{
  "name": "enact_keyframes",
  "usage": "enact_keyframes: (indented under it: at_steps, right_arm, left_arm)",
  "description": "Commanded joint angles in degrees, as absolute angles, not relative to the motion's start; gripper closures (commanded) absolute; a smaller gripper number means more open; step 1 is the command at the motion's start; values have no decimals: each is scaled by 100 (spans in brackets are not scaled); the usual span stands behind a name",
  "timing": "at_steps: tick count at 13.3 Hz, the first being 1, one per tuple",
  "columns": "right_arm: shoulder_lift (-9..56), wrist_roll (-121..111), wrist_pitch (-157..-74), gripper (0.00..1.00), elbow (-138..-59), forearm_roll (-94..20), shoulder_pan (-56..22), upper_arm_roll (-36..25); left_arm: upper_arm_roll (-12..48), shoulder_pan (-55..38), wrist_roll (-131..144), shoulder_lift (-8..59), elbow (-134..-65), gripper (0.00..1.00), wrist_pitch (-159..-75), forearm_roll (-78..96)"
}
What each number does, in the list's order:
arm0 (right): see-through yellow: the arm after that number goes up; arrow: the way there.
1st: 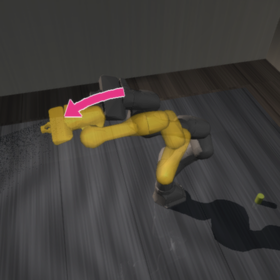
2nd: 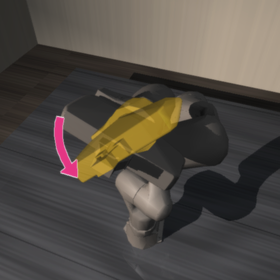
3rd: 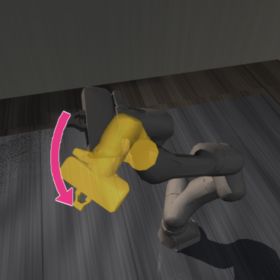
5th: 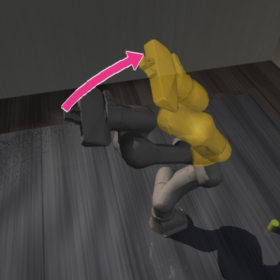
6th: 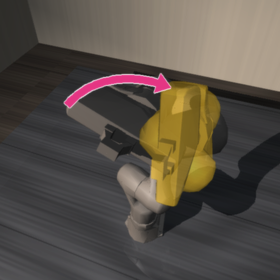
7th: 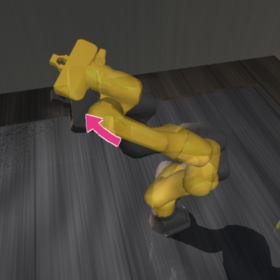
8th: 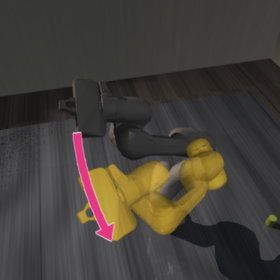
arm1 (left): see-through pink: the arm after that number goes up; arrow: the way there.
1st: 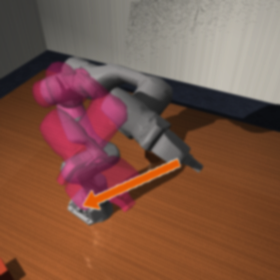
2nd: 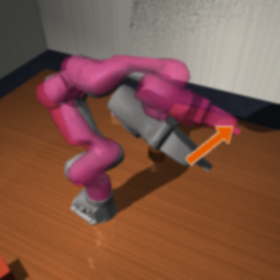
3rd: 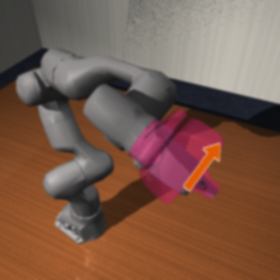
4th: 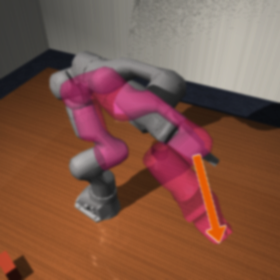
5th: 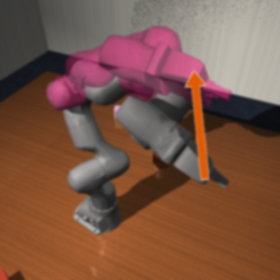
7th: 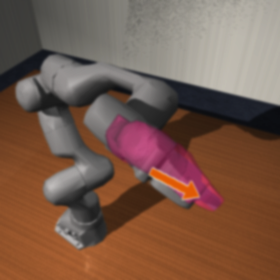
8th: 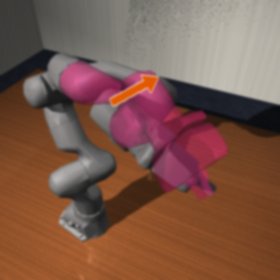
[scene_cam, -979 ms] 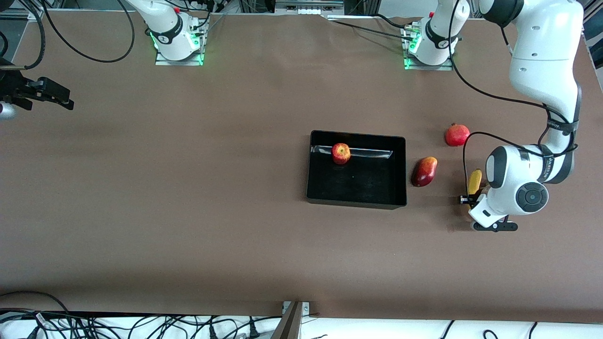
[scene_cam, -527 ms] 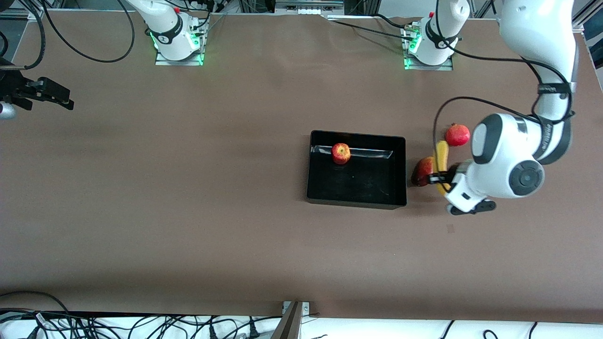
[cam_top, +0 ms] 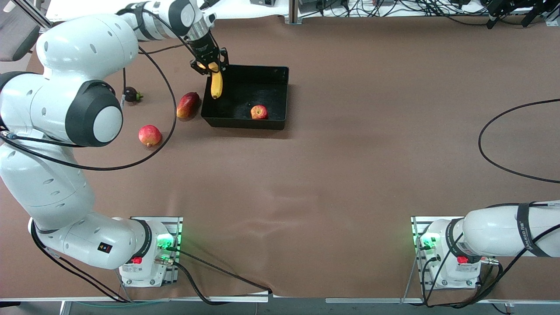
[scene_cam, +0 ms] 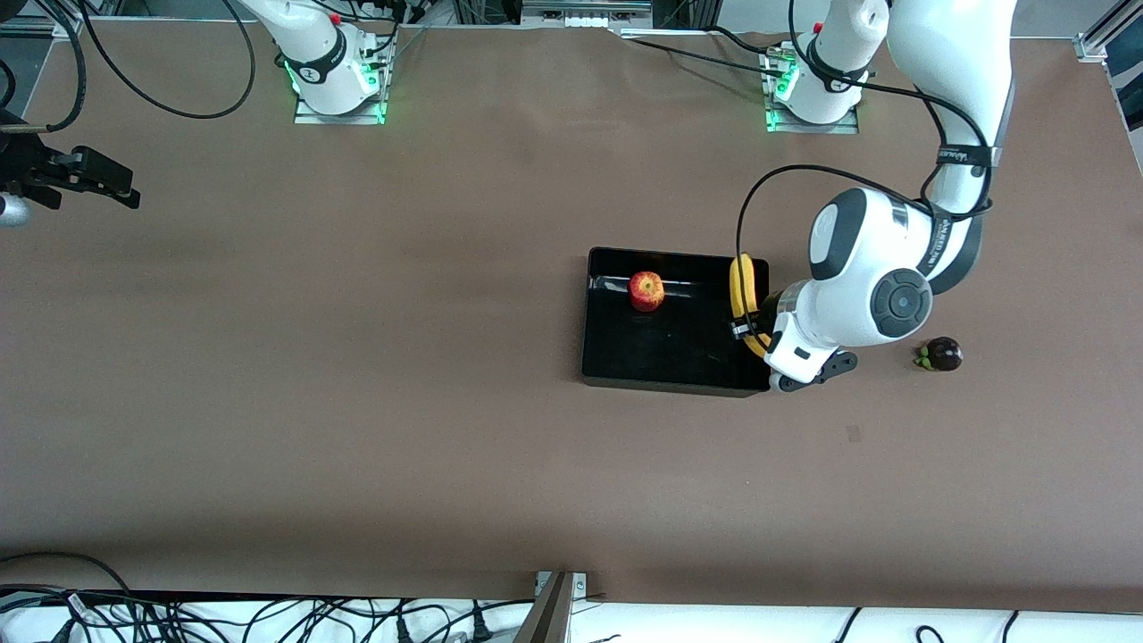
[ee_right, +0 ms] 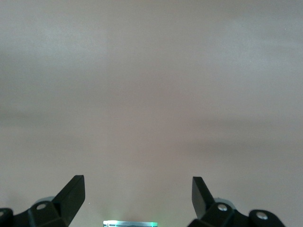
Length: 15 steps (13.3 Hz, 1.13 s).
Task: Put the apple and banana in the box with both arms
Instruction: 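Lower the banana into the box and open the left gripper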
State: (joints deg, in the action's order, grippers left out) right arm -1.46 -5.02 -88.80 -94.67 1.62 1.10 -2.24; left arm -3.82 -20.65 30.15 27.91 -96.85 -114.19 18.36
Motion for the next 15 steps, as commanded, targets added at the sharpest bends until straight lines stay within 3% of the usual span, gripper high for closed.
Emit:
enact_keyframes:
  at_steps: [1,6,15]
  right_arm:
    - [-149,-466,-8807,0,-9413,62,88,-237]
    - [-149,-466,-8815,0,-9413,62,88,-237]
    - [-149,-466,-8807,0,-9413,62,88,-237]
  left_arm:
    - [-466,-2267,3225,2786,-10002,100,-11891,1978]
    - [-404,-2408,3612,2795,-9941,100,-11909,1978]
    - [-141,-2461,3973,3234,-9958,100,-12805,1934]
